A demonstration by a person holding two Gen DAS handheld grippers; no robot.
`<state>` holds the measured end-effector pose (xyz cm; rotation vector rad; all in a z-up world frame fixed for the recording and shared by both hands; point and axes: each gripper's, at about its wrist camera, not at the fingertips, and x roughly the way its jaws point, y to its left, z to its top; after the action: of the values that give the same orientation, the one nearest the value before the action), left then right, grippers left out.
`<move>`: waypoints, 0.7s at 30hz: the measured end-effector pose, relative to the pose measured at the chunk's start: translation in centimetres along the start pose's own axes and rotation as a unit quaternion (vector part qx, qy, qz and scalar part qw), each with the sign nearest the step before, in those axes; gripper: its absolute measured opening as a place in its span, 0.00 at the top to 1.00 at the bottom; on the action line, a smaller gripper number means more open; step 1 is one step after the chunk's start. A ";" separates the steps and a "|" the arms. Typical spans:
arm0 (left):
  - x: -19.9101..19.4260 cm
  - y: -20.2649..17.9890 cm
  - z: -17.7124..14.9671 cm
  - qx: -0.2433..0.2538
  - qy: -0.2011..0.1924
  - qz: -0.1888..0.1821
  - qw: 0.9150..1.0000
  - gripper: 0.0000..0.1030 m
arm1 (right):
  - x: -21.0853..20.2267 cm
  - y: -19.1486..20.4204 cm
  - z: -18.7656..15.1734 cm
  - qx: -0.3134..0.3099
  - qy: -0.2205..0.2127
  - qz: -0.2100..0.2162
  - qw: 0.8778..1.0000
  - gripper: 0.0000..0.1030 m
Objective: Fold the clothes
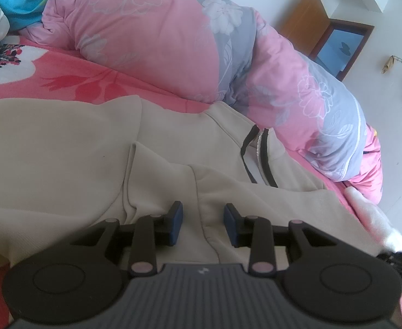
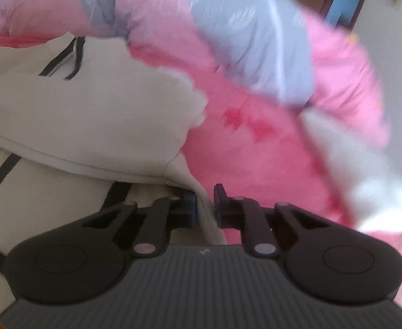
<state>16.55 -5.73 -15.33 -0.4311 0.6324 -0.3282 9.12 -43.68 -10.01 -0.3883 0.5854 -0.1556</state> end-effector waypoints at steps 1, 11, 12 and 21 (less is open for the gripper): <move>0.0 0.0 0.0 0.000 0.000 0.000 1.000 0.66 | -0.4 0.6 0.2 -0.017 -0.012 -0.019 1.000 0.90; 0.0 0.3 0.0 -0.005 -0.001 -0.004 1.000 0.66 | 2.0 3.5 -2.6 -0.184 0.008 -0.082 0.979 0.71; 0.0 0.3 0.0 -0.006 -0.001 -0.005 1.000 0.66 | 1.5 2.8 -2.7 -0.185 0.008 -0.071 0.980 0.67; 0.0 0.5 0.0 -0.012 -0.002 -0.010 1.000 0.66 | -4.5 -1.6 -3.0 -0.098 -0.005 -0.017 0.995 0.53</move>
<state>16.60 -5.29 -15.55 -0.4615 0.6302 -0.3381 3.64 -44.95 -9.38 -0.5897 0.5872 -0.1293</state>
